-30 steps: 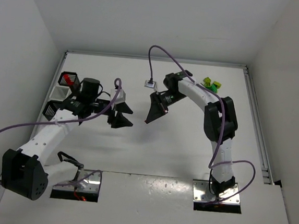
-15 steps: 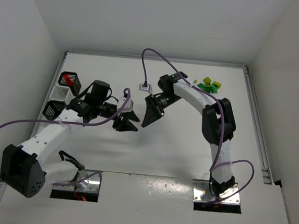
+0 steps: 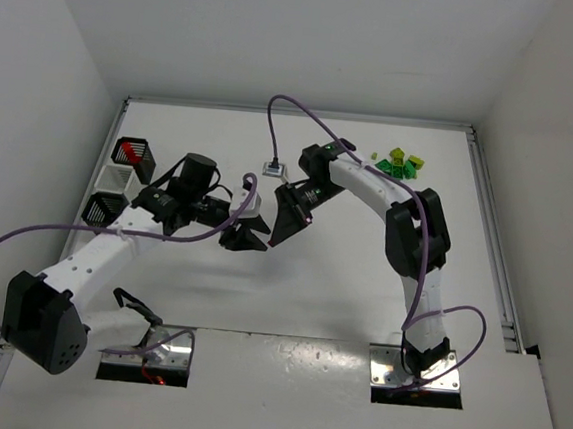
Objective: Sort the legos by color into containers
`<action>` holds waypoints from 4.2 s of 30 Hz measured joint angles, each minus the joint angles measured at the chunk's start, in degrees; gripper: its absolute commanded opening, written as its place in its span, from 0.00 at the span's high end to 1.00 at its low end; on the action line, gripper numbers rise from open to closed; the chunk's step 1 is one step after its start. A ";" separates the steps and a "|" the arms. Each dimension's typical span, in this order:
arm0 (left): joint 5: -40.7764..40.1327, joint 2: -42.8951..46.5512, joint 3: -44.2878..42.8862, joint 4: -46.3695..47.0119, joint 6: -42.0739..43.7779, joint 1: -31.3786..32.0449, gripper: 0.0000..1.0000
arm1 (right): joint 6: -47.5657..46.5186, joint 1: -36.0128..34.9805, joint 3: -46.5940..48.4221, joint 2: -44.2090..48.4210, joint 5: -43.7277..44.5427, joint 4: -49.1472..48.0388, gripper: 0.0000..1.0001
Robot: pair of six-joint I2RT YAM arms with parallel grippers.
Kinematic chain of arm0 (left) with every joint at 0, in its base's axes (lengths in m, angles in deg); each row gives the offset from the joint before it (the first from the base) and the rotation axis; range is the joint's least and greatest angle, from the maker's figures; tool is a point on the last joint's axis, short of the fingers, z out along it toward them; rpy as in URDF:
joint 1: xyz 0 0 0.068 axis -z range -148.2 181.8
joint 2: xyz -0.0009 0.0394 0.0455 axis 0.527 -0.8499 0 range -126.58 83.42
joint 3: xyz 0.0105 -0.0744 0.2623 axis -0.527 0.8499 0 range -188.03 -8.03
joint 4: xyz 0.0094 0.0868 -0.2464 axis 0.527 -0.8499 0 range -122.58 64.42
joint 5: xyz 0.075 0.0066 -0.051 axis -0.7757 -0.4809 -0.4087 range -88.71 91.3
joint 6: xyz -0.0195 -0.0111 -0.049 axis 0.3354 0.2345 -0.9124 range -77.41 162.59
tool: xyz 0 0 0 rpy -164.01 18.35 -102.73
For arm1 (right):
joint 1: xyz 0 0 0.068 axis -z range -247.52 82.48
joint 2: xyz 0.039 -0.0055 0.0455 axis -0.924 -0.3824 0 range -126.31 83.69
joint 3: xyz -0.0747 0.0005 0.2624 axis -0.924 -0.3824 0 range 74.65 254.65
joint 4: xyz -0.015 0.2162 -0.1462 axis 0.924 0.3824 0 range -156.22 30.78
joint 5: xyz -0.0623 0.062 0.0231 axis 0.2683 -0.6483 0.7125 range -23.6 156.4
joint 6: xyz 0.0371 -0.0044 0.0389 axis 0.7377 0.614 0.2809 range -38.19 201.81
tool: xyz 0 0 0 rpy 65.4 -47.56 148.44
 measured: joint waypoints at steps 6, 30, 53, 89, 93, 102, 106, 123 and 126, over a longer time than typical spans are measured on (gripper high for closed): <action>-0.20 -0.26 -0.52 0.00 0.17 0.13 0.57 | 1.70 -0.13 0.00 0.00 -0.79 -0.02 0.99; -2.51 -1.03 -0.76 -2.71 -0.02 1.36 1.00 | 29.46 0.35 -11.37 2.36 -5.51 -22.97 0.98; -3.65 1.49 0.90 -1.16 -4.39 -2.86 1.00 | 30.73 4.31 -10.97 6.51 0.42 -25.81 0.47; -23.15 -47.39 -46.71 -14.47 -11.32 -52.19 1.00 | 31.41 8.52 -19.17 26.10 57.57 -36.02 0.49; -25.86 -49.09 -47.80 -15.08 -11.56 -52.26 1.00 | 31.06 8.52 -19.17 26.10 58.42 -36.09 0.49; -28.63 -50.38 -49.81 -15.04 -11.76 -52.26 0.45 | 30.51 8.52 -19.17 26.10 59.47 -36.09 0.47; -28.35 -50.38 -49.88 -14.99 -12.02 -52.26 0.42 | 30.51 8.52 -19.19 26.10 60.35 -36.11 0.47; -17.42 -18.25 -43.52 -10.97 -19.19 -50.73 0.00 | 28.68 19.23 -17.40 23.71 76.02 -41.40 0.42; -12.28 -6.05 -35.54 -4.79 -24.35 -50.84 0.00 | 27.96 23.54 -11.21 18.91 77.77 -42.32 0.42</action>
